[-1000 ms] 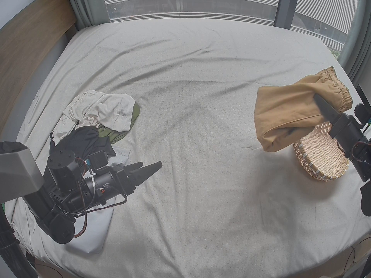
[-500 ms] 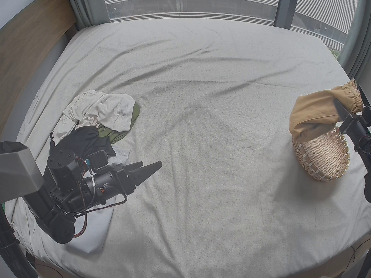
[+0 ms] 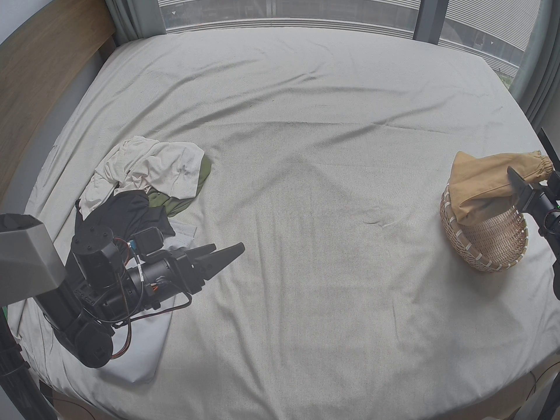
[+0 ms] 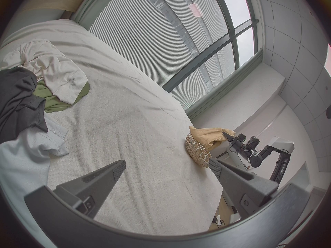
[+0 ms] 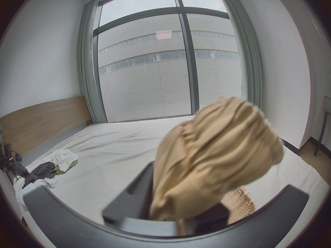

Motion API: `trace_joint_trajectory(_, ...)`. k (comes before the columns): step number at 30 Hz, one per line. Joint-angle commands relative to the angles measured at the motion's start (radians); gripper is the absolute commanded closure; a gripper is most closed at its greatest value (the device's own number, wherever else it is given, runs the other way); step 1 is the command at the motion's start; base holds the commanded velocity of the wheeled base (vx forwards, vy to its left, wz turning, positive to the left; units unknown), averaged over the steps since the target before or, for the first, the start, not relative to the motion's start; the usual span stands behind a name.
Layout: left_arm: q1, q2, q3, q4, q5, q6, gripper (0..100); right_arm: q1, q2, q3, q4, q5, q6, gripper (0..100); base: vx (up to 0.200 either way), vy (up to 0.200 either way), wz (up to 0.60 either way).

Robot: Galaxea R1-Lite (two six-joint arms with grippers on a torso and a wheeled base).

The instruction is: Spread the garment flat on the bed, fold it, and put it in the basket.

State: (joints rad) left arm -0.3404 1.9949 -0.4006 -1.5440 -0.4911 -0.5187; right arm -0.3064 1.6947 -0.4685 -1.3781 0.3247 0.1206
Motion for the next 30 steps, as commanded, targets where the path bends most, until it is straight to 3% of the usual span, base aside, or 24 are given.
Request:
trace_joint_trajectory(1,0.000,-0.045,0.000,-0.001,-0.003,-0.001,0,-0.016,-0.075,0.025,0.067,0.002,-0.013,0,0.000,0.000,0.00)
trace_joint_trajectory(5,0.003,-0.215,0.020,-0.001,-0.006,-0.021,0,-0.005,-0.254,0.037,0.240,0.019,-0.013,0,0.000,0.000,0.00)
trace_joint_trajectory(8,-0.003,-0.392,0.114,0.009,-0.015,-0.041,0,0.018,-0.412,0.064,0.370,0.099,-0.012,0,0.000,0.000,0.00)
trace_joint_trajectory(10,-0.031,-0.513,0.197,0.015,-0.024,-0.041,0,0.098,-0.509,0.103,0.458,0.145,-0.010,0,0.000,0.000,0.00)
trace_joint_trajectory(13,-0.066,-0.654,0.240,0.048,-0.029,-0.038,0,0.254,-0.604,0.179,0.539,0.151,-0.010,0,0.000,0.000,0.00)
trace_joint_trajectory(14,-0.066,-0.668,0.241,0.055,-0.029,-0.038,0,0.270,-0.618,0.189,0.544,0.151,-0.010,0,0.000,0.000,0.00)
trace_joint_trajectory(16,-0.063,-0.812,0.286,0.157,-0.020,-0.037,0,0.378,-0.737,0.294,0.562,0.145,-0.007,0,0.000,0.000,0.00)
trace_joint_trajectory(18,-0.042,-0.963,0.364,0.259,0.003,-0.027,0,0.405,-0.828,0.370,0.564,0.128,-0.006,0,0.000,0.000,0.00)
trace_joint_trajectory(20,0.004,-1.068,0.401,0.343,0.026,-0.018,0,0.401,-0.885,0.418,0.564,0.109,-0.006,0,0.000,0.000,0.00)
trace_joint_trajectory(25,0.170,-1.367,0.371,0.725,0.045,0.019,0,0.375,-1.072,0.469,0.654,0.091,0.008,0,0.000,0.000,0.00)
trace_joint_trajectory(27,0.225,-1.506,0.344,0.940,0.046,0.060,0,0.326,-1.228,0.469,0.801,0.083,0.016,0,0.000,0.000,0.00)
trace_joint_trajectory(30,0.255,-1.656,0.327,1.142,0.048,0.082,0,0.271,-1.397,0.469,0.988,0.089,0.013,0,0.000,0.000,0.00)
